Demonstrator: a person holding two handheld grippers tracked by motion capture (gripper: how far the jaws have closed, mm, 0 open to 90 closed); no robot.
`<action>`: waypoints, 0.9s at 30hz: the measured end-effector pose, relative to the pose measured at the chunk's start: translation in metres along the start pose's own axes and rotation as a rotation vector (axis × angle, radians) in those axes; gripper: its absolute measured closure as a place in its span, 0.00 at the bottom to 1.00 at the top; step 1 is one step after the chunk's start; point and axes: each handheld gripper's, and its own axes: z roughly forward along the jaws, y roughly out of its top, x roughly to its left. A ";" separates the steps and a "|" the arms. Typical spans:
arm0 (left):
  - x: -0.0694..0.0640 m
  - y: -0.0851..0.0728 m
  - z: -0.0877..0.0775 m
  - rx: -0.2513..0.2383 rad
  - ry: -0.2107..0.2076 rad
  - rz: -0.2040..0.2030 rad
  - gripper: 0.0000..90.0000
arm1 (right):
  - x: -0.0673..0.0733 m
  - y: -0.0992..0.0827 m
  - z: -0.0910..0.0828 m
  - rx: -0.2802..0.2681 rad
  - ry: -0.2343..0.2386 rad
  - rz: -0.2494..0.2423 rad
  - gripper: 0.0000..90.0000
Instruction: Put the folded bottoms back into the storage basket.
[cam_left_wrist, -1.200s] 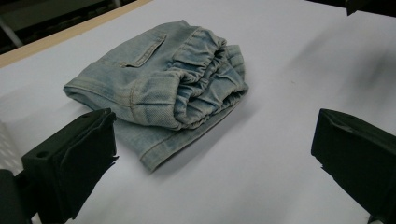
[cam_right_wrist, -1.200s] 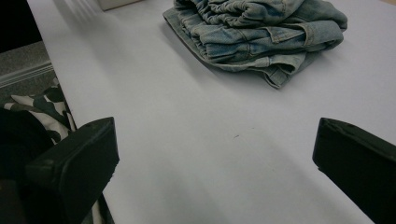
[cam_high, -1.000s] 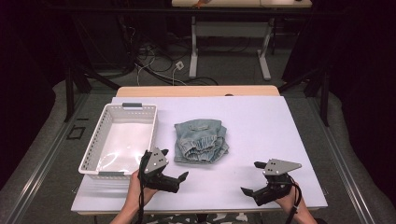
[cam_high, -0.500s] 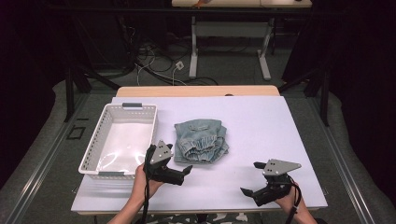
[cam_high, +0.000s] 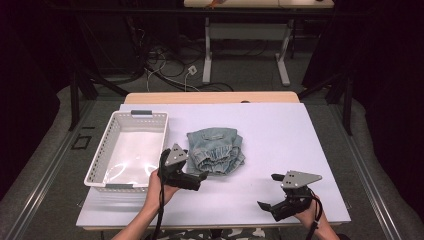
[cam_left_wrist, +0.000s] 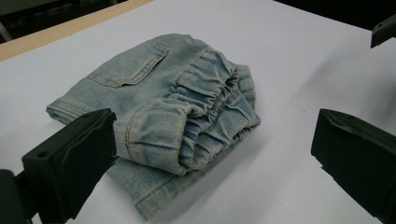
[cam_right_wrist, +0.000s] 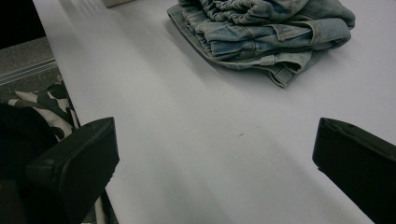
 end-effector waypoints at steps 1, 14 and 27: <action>0.001 0.001 0.001 0.002 -0.001 -0.004 0.00 | 0.000 0.000 0.000 0.000 0.000 0.000 0.00; 0.011 0.012 0.018 0.031 0.004 -0.052 0.00 | 0.001 0.000 0.000 0.002 0.002 -0.001 0.00; 0.025 0.017 0.035 0.069 0.056 -0.111 0.00 | 0.001 0.000 0.000 0.005 0.007 -0.002 0.00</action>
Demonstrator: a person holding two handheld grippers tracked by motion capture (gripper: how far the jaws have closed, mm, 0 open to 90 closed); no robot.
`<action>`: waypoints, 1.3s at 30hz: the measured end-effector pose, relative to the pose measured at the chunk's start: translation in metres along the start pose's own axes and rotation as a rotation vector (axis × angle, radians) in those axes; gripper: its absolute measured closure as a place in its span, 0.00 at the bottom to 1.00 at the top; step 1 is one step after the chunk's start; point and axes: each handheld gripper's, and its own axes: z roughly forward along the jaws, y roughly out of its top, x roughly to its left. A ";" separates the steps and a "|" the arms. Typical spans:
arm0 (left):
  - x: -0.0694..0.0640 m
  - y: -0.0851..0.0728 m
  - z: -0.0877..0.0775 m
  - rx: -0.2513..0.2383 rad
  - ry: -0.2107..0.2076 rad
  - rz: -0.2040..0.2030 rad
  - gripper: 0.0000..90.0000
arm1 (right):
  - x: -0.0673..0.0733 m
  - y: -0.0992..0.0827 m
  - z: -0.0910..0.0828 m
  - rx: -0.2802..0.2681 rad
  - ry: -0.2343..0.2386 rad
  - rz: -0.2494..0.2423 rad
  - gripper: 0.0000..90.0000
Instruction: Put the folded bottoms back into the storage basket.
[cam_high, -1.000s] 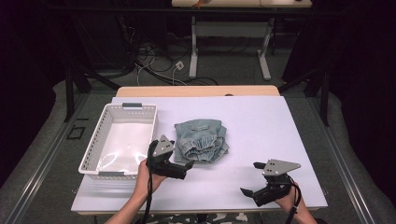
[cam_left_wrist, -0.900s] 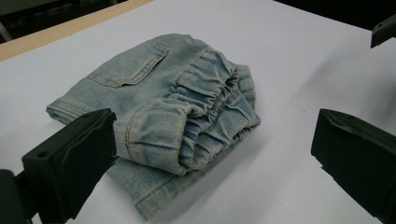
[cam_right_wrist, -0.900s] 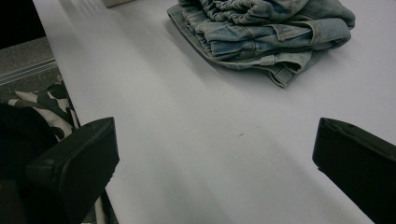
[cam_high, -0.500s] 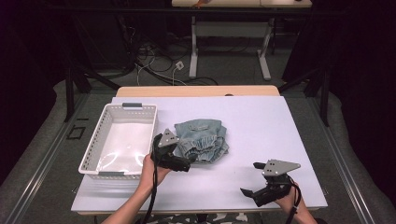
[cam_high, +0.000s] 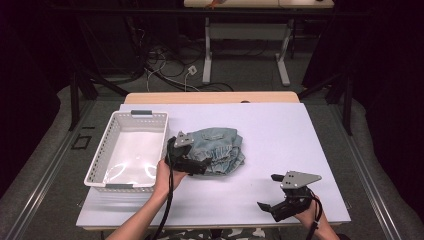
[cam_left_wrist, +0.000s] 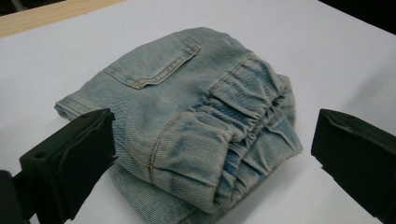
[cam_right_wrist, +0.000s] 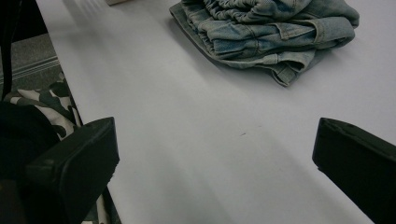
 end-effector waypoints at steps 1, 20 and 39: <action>0.001 0.001 0.001 0.001 0.008 -0.006 0.00 | 0.000 0.000 0.000 0.000 0.000 0.000 0.00; 0.018 0.007 0.027 0.058 0.102 -0.053 0.00 | 0.001 0.000 0.000 0.008 0.005 -0.004 0.01; 0.031 0.008 0.050 0.093 0.140 -0.088 0.01 | 0.001 0.000 0.001 0.008 0.000 -0.008 0.01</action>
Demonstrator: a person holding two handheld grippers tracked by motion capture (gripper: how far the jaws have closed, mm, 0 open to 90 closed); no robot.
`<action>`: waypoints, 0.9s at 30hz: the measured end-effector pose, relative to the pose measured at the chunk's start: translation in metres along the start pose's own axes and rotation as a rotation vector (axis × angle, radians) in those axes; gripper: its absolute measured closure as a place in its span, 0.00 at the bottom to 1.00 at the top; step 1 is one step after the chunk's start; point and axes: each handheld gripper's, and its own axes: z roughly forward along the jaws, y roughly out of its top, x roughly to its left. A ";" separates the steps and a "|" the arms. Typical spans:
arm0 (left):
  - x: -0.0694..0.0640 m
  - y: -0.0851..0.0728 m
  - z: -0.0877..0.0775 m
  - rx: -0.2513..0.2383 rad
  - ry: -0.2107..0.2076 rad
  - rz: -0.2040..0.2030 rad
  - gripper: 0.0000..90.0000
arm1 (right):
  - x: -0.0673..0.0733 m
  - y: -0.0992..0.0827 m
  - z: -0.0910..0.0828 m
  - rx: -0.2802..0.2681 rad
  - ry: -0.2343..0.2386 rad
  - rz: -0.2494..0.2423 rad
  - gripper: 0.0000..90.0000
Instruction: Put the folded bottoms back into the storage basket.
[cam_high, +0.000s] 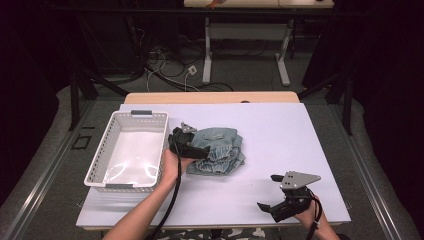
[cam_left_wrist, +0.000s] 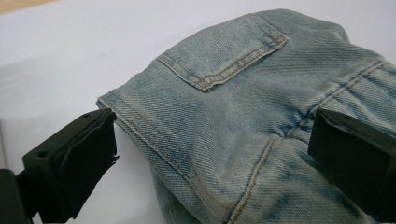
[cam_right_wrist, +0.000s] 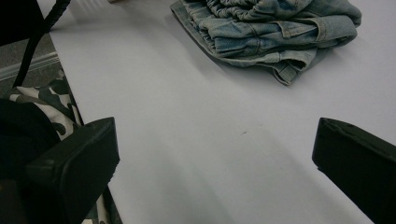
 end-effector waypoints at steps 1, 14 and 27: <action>0.001 0.000 0.002 0.009 0.001 0.000 0.01 | 0.000 0.000 0.000 0.000 0.001 0.002 0.01; 0.004 -0.010 0.022 0.104 0.004 -0.005 0.00 | 0.000 0.000 0.000 0.004 0.007 -0.002 0.01; 0.013 -0.011 0.034 0.137 -0.050 -0.041 0.00 | 0.001 0.001 0.000 0.002 0.004 -0.006 0.01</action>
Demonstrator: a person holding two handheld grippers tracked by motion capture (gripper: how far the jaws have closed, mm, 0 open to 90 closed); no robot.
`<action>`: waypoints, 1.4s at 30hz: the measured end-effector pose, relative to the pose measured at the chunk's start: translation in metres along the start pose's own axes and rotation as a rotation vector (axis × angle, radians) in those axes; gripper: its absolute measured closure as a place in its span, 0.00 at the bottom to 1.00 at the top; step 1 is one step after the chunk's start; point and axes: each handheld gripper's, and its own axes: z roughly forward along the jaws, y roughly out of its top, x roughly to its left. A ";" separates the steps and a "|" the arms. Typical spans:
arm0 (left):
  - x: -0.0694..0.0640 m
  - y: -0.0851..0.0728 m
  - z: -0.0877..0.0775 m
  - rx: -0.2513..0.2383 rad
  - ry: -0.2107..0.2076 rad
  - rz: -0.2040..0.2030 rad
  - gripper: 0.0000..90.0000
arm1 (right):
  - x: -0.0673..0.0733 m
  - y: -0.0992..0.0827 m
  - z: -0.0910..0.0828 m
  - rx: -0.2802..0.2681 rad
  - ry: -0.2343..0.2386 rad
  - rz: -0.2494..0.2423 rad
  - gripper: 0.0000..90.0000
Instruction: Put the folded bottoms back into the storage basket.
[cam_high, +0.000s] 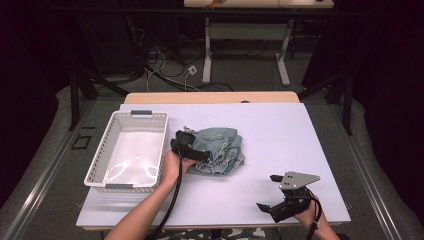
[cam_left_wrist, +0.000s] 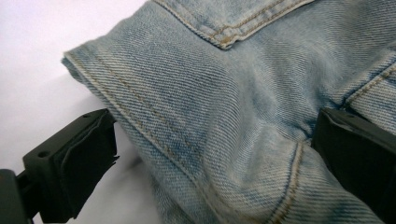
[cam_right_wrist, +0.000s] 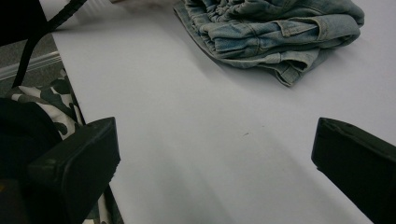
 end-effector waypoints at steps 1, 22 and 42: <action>0.002 0.000 0.001 0.007 -0.017 -0.023 0.00 | 0.000 0.000 0.000 0.002 0.002 0.001 0.01; 0.009 -0.005 0.000 -0.028 -0.124 -0.077 0.37 | 0.000 0.000 0.000 0.009 0.004 0.006 0.01; 0.003 -0.006 -0.013 -0.050 -0.101 -0.079 0.70 | 0.000 0.000 0.000 0.007 0.001 0.006 0.01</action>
